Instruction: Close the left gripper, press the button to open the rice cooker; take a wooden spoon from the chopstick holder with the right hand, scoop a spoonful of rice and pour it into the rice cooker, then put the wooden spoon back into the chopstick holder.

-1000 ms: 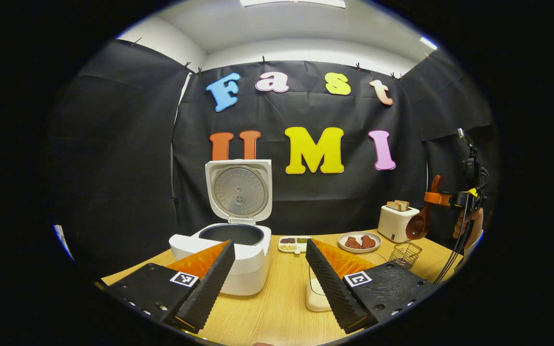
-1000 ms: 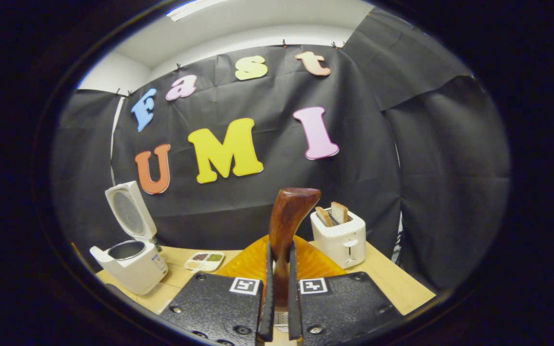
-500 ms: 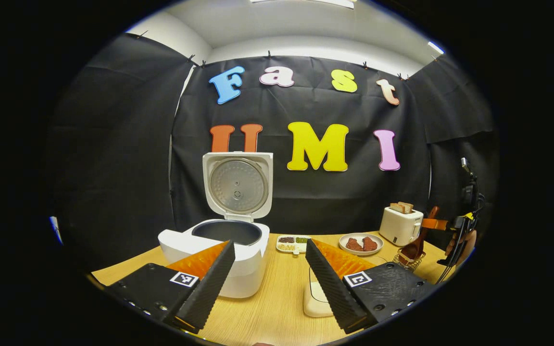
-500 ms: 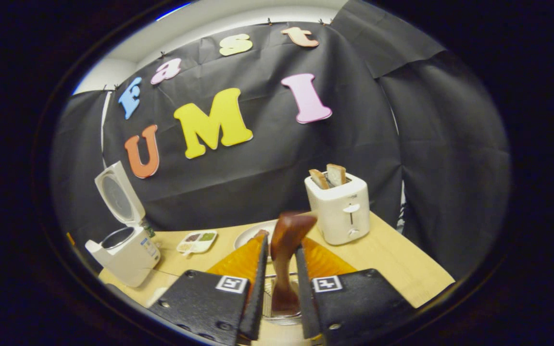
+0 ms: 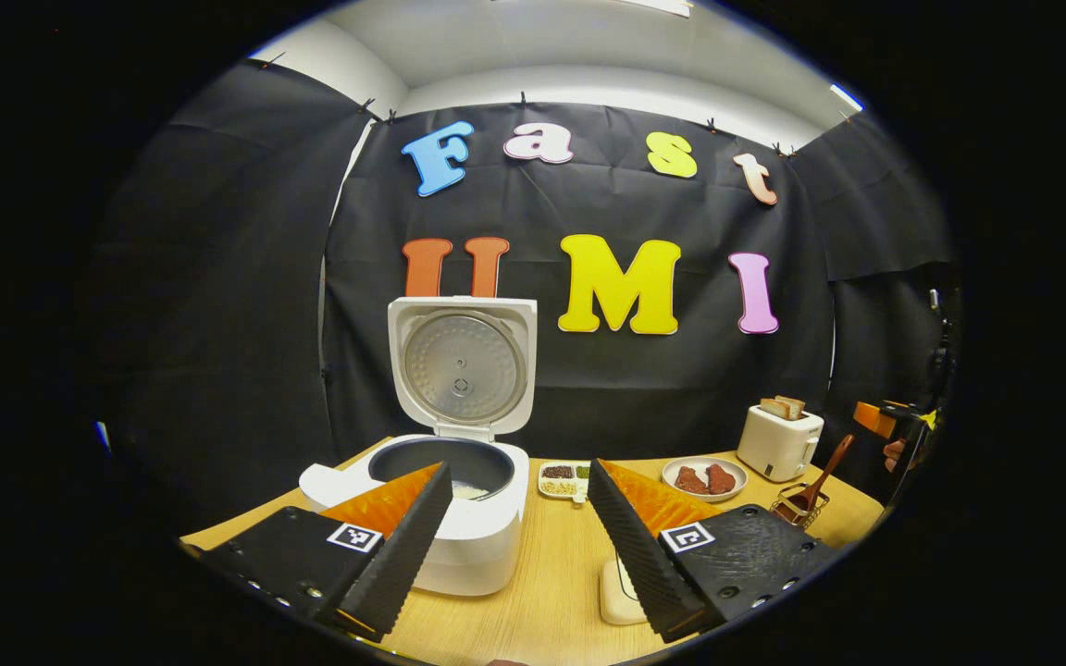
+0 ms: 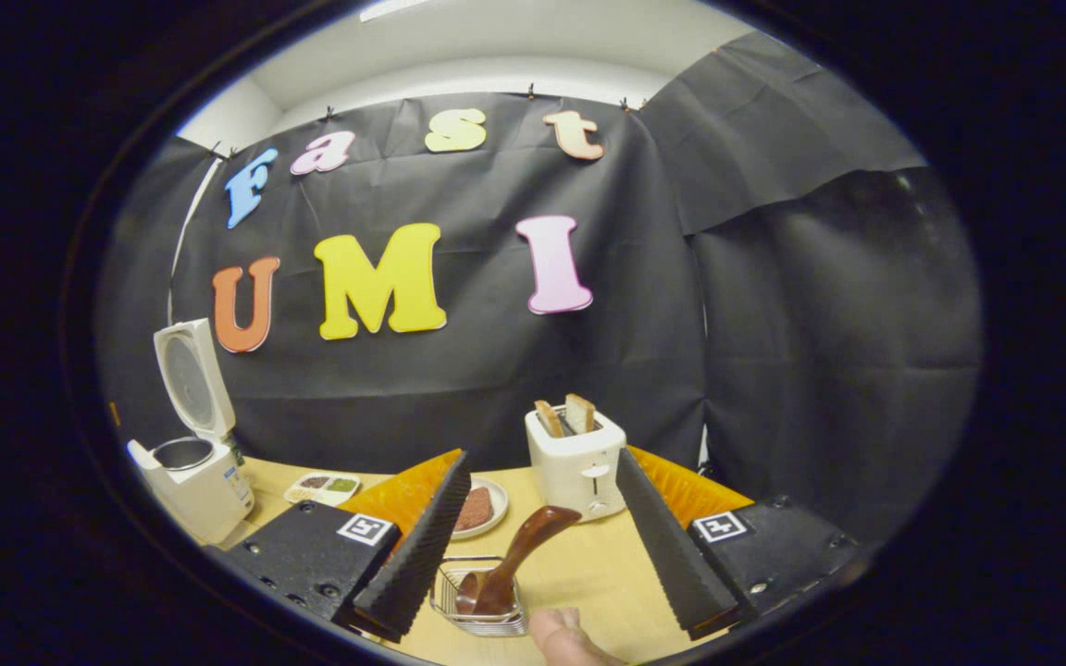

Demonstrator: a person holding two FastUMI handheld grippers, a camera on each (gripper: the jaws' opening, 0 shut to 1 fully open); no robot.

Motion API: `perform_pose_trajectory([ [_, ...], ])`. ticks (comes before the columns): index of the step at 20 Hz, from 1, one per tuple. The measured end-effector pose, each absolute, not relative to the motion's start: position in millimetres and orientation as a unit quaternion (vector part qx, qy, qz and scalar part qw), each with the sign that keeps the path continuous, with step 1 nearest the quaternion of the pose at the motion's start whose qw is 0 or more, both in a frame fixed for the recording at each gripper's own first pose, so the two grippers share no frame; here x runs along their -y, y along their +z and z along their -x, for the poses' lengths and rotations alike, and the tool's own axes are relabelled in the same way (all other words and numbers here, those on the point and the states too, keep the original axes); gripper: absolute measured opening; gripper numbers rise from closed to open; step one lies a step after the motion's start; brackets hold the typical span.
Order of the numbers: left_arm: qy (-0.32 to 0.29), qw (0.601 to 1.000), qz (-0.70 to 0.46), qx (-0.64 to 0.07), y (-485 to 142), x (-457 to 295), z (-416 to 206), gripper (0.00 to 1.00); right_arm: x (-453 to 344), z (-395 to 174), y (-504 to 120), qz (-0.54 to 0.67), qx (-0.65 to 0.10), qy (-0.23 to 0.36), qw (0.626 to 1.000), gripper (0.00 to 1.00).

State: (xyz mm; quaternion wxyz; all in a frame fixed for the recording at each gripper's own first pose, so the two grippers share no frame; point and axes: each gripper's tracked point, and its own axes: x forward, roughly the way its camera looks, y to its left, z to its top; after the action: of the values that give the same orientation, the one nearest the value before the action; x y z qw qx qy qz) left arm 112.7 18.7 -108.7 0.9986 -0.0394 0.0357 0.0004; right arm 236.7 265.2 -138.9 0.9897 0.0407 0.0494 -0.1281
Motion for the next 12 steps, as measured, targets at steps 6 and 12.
perform_pose_trajectory([
  [6, 0.019, 1.000, 0.014, -0.012, -59.5, -59.9, -138.7, 0.94, -295.1, -239.4, -128.9, -0.038, -0.024, -0.058, 0.997, 0.96],
  [12, 0.014, 1.000, 0.003, 0.000, -11.6, -73.2, -181.6, 0.94, -319.2, -224.0, -143.0, -0.031, -0.057, 0.006, 0.998, 1.00],
])
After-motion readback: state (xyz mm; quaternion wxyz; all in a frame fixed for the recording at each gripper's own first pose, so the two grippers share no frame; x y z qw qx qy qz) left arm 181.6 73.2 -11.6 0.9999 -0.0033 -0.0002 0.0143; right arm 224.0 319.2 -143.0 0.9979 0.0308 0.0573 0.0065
